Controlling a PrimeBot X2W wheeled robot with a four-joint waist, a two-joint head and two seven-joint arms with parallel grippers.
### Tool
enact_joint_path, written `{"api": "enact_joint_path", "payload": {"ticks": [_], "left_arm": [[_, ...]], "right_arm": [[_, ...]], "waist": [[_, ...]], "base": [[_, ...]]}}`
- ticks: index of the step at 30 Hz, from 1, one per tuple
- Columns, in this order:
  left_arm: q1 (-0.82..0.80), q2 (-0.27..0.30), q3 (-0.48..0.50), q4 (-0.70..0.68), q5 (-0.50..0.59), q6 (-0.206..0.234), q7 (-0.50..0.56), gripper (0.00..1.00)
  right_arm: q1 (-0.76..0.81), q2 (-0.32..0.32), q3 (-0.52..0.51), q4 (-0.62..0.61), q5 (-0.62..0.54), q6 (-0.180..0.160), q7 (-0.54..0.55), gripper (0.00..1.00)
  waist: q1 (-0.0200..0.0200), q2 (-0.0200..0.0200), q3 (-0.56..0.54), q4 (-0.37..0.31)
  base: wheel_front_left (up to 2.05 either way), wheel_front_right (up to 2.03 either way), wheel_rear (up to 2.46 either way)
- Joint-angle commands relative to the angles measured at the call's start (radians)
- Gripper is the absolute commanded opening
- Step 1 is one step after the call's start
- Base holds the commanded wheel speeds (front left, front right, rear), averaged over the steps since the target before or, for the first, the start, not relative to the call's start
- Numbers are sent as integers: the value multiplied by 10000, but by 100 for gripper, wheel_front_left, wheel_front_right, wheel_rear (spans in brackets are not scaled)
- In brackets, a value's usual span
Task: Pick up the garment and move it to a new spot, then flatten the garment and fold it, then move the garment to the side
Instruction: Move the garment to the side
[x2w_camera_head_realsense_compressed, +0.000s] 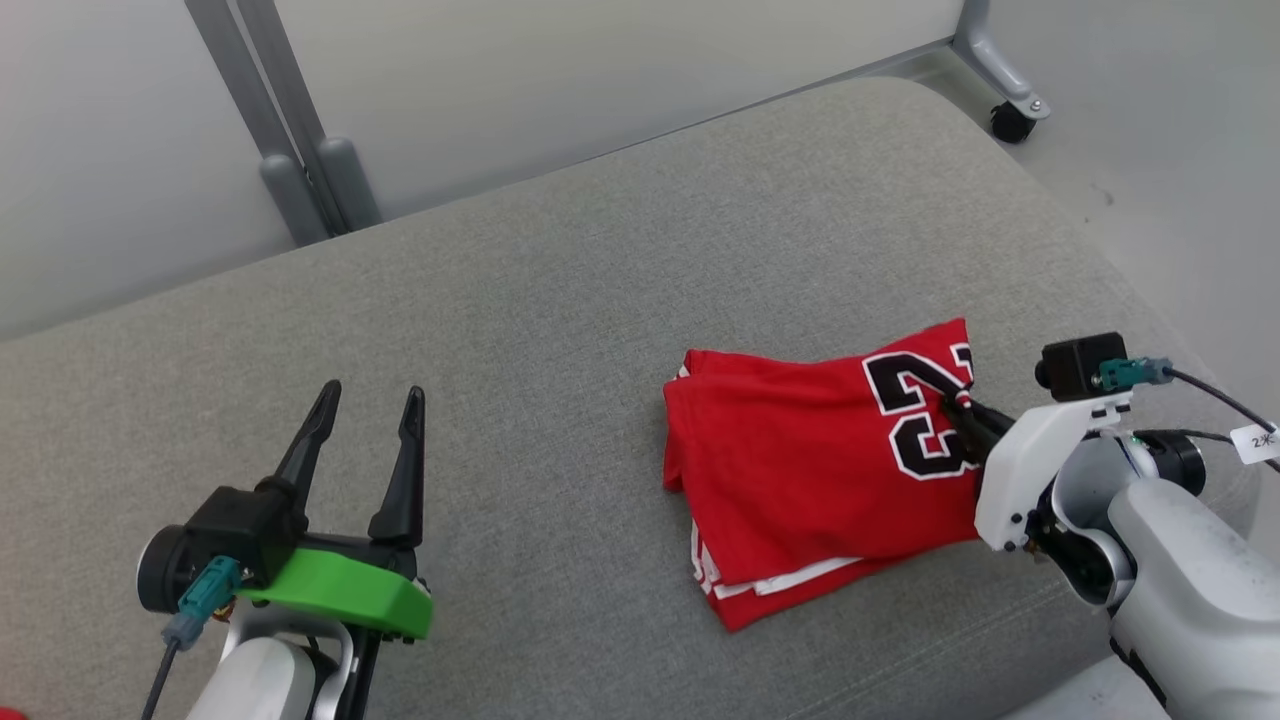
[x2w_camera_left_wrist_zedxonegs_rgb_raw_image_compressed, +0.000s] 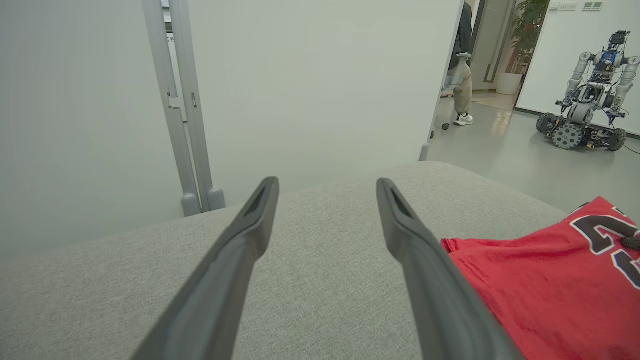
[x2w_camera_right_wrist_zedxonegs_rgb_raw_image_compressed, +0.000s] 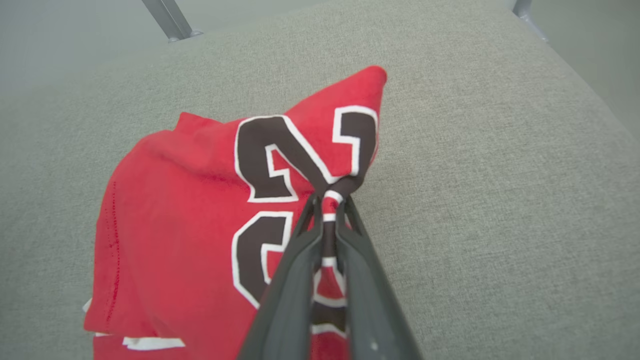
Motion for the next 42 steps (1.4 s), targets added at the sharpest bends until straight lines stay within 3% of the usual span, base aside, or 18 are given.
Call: {"api": "enact_joint_path", "payload": {"ticks": [1, 9, 19, 29, 30, 31, 37, 42], "left_arm": [[-190, 150, 27, -71, 54, 33, 36, 100], [-784, 575, 121, -870, 264, 123, 459, 100], [-1669, 1009, 157, -1784, 617, 238, 1032, 100], [-1949, 1183, 302, -2047, 562, 348, 1131, 100], [-1946, 1176, 304, -2036, 557, 366, 1111, 100], [-1924, 1157, 305, -2005, 537, 385, 1079, 100], [-1582, 968, 372, -1670, 344, 417, 699, 100], [-1149, 766, 545, -1227, -3, 476, 311, 100]], "right_arm": [[-291, -17, 0, -53, 101, -15, -158, 0], [-1948, -517, -23, 511, 234, -15, -643, 0], [-3975, -1827, -257, 2131, 721, -15, -1180, 0], [-5201, -2170, -229, 4306, 424, -16, -2489, 0], [-5261, -2130, -184, 4477, 346, -15, -2660, 62], [-5320, -2112, -129, 4707, 224, -15, -2814, 100], [-5461, -1978, 275, 5411, -312, -15, -3662, 100], [-4781, -1668, 440, 4456, -129, -16, -4142, 100]], "waist": [[0, -1, 327, 86], [0, -1, 1780, 572], [0, -1, 3784, 1086], [0, -1, 4393, 1354], [0, -1, 4378, 1376], [0, -1, 4325, 1400], [0, -1, 3608, 1569], [0, -1, 2489, 1739]], "base": [[0, 0, 0], [0, 0, 0], [0, 0, 0], [0, 0, 0], [0, 0, 0], [0, 0, 0], [0, 0, 0], [0, 0, 0]]}}
